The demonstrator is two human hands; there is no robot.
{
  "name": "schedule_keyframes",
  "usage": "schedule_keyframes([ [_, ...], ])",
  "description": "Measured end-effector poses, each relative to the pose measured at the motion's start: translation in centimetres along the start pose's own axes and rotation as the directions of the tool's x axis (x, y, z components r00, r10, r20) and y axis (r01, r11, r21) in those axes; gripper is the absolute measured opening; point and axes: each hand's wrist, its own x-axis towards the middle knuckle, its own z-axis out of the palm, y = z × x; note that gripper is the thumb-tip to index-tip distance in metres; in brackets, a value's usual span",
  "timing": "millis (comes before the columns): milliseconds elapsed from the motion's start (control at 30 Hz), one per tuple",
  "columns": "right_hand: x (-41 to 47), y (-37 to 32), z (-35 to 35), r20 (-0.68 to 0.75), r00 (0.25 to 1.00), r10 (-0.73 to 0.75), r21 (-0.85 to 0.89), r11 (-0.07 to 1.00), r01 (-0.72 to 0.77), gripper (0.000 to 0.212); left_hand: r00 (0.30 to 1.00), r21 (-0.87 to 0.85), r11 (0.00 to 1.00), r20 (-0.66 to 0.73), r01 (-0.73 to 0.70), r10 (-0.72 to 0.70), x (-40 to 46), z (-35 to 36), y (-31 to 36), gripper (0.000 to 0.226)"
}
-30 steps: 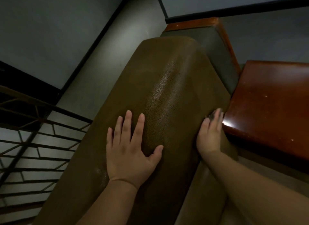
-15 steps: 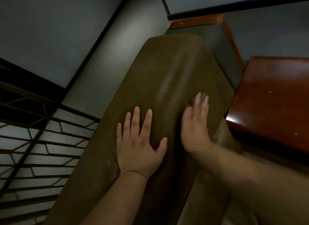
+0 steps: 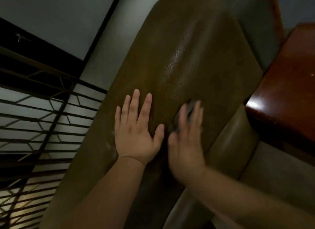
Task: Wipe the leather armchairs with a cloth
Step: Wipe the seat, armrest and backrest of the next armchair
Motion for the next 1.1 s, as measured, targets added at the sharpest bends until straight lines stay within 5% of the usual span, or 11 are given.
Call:
schedule_keyframes([
  [133, -7.9, 0.8, 1.6, 0.437, 0.898, -0.044, -0.066, 0.995, 0.080, 0.066, 1.000, -0.012, 1.000, -0.019, 0.025, -0.025, -0.2, 0.0, 0.2, 0.077],
  [200, -5.5, 2.4, 1.1, 0.339, 0.939, -0.050, -0.131, 0.986, 0.100, 0.074, 0.999, -0.016, 1.000, -0.021, 0.026, -0.026, -0.5, 0.0, 0.3, 0.077],
  [300, 1.9, 2.8, -0.3, -0.008, 1.000, -0.008, -0.081, 0.997, 0.008, 0.075, 0.999, -0.004, 1.000, -0.041, 0.023, -0.023, -0.2, 0.2, 0.2, 0.076],
  [400, 3.2, 1.1, 0.2, -0.119, 0.990, 0.071, 0.020, 0.997, -0.069, 0.068, 0.998, -0.019, 0.999, -0.052, 0.030, -0.031, 0.2, 0.3, 0.3, 0.073],
  [533, -6.9, 1.4, 4.5, 0.081, 0.974, -0.213, -0.067, 0.973, 0.219, 0.070, 0.997, -0.028, 0.999, -0.063, 0.045, -0.046, 0.2, 0.5, 0.7, 0.070],
  [600, -7.9, 2.4, 4.8, 0.149, 0.959, -0.242, -0.145, 0.954, 0.263, 0.074, 0.996, -0.028, 0.998, -0.057, 0.063, -0.065, 0.3, 0.4, 0.6, 0.069],
  [667, -5.0, 2.4, 3.5, 0.110, 0.985, -0.136, -0.192, 0.969, 0.156, 0.073, 0.997, -0.039, 0.997, -0.033, 0.070, -0.071, 0.2, 0.3, 0.6, 0.069],
  [800, 0.4, -0.3, 2.0, -0.164, 0.973, 0.160, 0.045, 0.987, -0.154, 0.066, 0.999, -0.112, 0.992, 0.007, 0.054, -0.054, 0.7, -1.2, 1.0, 0.063],
  [900, -6.4, -1.8, 6.2, -0.114, 0.993, -0.030, -0.054, 0.998, 0.024, 0.072, 0.995, -0.221, 0.974, 0.095, 0.056, -0.036, -2.9, -2.9, -2.5, 0.058],
  [1000, -14.7, -1.3, 7.9, 0.279, 0.938, -0.206, -0.153, 0.955, 0.255, 0.073, 0.985, -0.147, 0.988, 0.169, 0.048, -0.022, -11.5, -3.4, -7.5, 0.062],
  [1100, -11.5, -1.1, 6.2, 0.196, 0.943, -0.269, -0.200, 0.930, 0.307, 0.073, 0.993, -0.071, 0.996, 0.112, 0.054, -0.046, -14.8, -2.0, -9.3, 0.065],
])
